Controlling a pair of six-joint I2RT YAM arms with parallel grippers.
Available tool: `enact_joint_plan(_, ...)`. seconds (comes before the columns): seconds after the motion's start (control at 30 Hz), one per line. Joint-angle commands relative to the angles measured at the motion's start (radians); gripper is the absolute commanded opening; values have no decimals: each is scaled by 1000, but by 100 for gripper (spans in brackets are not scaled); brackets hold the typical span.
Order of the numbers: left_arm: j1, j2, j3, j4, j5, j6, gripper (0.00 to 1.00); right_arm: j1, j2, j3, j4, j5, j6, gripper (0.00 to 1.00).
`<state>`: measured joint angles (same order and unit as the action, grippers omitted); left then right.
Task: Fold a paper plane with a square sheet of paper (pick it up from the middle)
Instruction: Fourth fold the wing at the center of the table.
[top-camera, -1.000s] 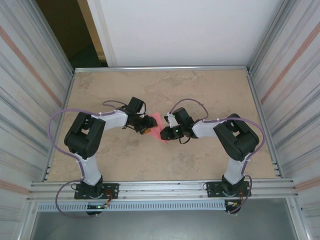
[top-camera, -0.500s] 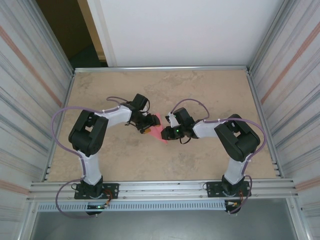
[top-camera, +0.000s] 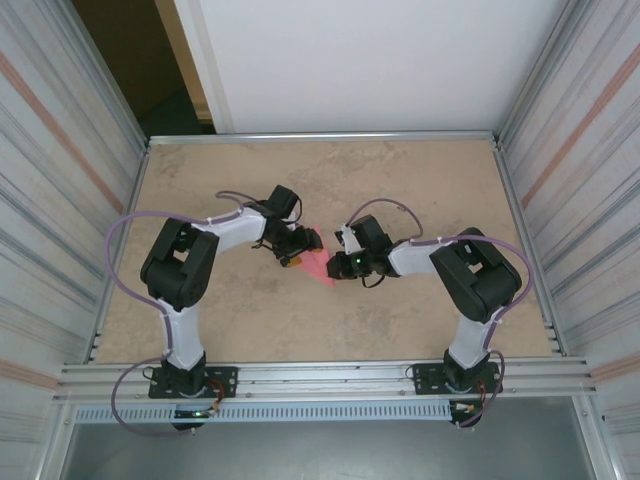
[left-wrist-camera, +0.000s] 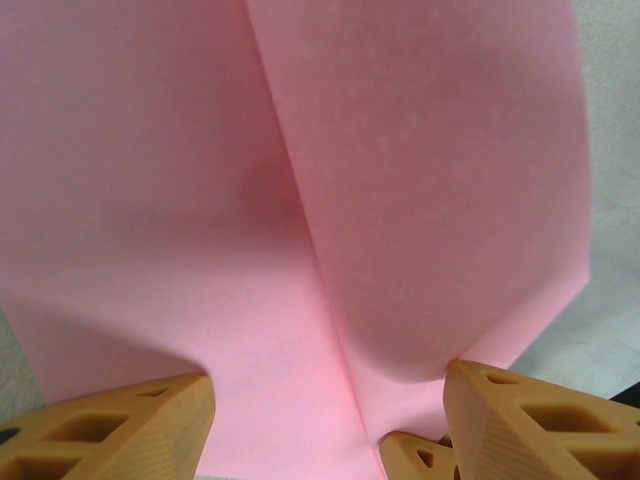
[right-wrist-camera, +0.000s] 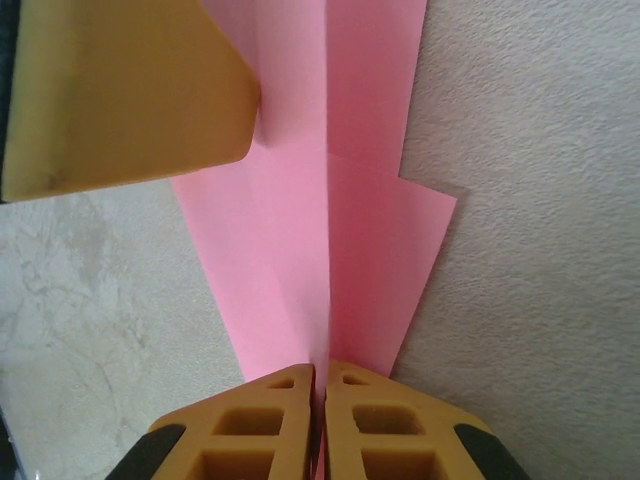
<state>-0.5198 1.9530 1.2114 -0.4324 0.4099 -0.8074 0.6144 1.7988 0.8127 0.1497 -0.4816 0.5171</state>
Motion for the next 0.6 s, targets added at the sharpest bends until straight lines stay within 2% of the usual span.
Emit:
enact_joint_plan(0.0,-12,128,-68,-151,-130,39,66,-12,6,-21,-8,-23,26,10)
enact_joint_plan(0.17,-11,69,-3,-141,-85,79,67,-22,18,-24,10,-72,35,9)
enact_joint_plan(0.33,-5,-51,57,-52,-8,111,70,-26,36,-9,7,-103,37,9)
enact_joint_plan(0.57,25,-195,-47,135,59,84,69,-25,70,13,-20,-122,34,10)
